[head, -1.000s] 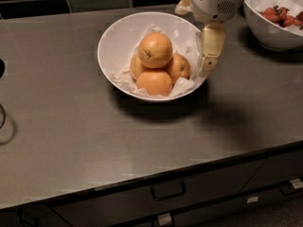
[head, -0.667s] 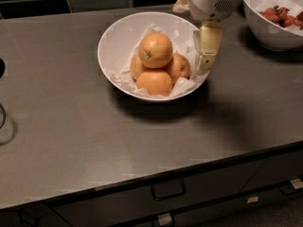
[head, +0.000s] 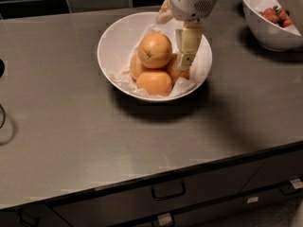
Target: Pick orange from white bowl
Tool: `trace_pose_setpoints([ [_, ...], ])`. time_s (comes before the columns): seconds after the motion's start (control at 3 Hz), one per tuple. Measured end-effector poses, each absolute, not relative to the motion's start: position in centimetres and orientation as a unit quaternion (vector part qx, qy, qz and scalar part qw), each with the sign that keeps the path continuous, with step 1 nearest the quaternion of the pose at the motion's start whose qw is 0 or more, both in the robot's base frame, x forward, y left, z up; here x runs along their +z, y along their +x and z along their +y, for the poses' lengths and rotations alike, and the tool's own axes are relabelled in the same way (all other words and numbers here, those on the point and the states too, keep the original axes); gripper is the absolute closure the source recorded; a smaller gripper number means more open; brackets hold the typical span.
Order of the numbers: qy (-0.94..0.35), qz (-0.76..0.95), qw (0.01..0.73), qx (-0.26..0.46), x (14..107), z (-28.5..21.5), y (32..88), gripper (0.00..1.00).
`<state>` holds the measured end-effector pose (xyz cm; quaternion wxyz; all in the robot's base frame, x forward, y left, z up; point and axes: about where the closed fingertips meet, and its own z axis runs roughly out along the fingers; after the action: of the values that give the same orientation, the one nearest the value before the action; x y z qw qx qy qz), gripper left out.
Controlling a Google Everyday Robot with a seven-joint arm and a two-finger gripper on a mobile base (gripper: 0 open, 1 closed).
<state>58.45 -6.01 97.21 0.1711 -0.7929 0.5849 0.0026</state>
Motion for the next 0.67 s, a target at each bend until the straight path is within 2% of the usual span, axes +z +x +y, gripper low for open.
trace_pose_setpoints([
  [0.67,-0.810,0.562,0.167,0.015,96.41,-3.99,59.14,0.14],
])
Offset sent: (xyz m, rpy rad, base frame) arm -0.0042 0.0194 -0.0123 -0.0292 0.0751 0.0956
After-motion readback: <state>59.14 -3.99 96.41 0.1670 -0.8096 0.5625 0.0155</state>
